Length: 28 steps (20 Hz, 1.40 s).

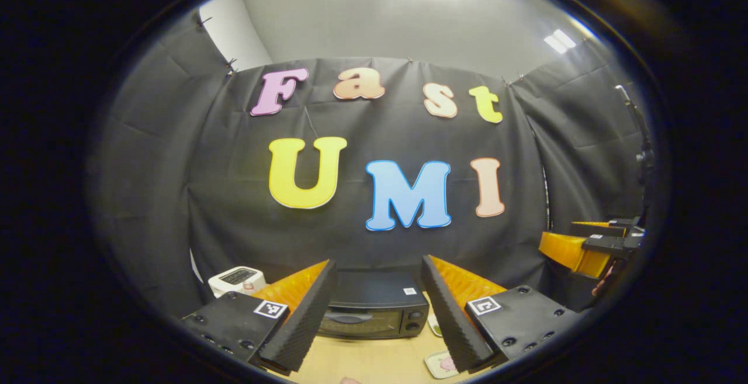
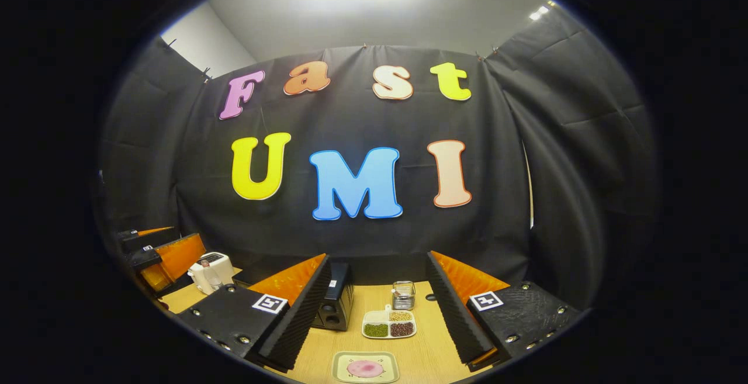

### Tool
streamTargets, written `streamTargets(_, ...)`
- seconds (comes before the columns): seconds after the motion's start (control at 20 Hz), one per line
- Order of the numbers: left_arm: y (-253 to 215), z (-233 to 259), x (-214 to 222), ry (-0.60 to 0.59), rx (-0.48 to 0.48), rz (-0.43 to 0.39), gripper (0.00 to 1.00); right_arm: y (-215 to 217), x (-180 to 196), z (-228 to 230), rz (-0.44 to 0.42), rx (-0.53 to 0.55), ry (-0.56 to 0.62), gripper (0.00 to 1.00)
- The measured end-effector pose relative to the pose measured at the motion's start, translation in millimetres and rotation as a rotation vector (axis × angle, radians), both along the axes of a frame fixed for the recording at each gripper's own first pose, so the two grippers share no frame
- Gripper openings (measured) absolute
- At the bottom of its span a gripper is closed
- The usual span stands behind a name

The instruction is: Open the electric oven with the left hand, put the food in, and close the electric oven.

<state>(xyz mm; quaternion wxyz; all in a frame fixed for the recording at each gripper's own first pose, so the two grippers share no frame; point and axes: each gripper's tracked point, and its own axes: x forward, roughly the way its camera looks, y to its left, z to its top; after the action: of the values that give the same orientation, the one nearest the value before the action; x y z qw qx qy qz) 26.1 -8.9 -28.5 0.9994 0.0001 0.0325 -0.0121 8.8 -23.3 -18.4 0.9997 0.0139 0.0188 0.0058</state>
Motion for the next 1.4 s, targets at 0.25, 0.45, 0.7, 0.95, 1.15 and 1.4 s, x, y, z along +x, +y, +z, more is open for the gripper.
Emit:
streamTargets(0.25,6,-35,23,0.087,0.004,0.006,0.92,-9,-2,-4,-0.021,-0.008,0.015,0.98)
streamTargets(0.45,13,-77,57,0.163,-0.037,0.001,1.00,-15,-4,-15,-0.031,-0.019,0.040,0.98)
streamTargets(0.7,35,-148,106,0.263,0.006,0.025,0.96,-17,-4,-31,-0.027,-0.009,0.085,0.98)
streamTargets(0.95,43,-209,148,0.364,0.004,0.012,1.00,-21,0,-58,-0.039,-0.005,0.169,0.93)
streamTargets(1.15,53,-258,172,0.445,-0.015,0.021,1.00,-26,0,-67,-0.071,-0.029,0.200,0.98)
streamTargets(1.4,60,-286,187,0.484,0.016,0.020,0.97,-31,-3,-70,-0.109,-0.044,0.207,0.98)
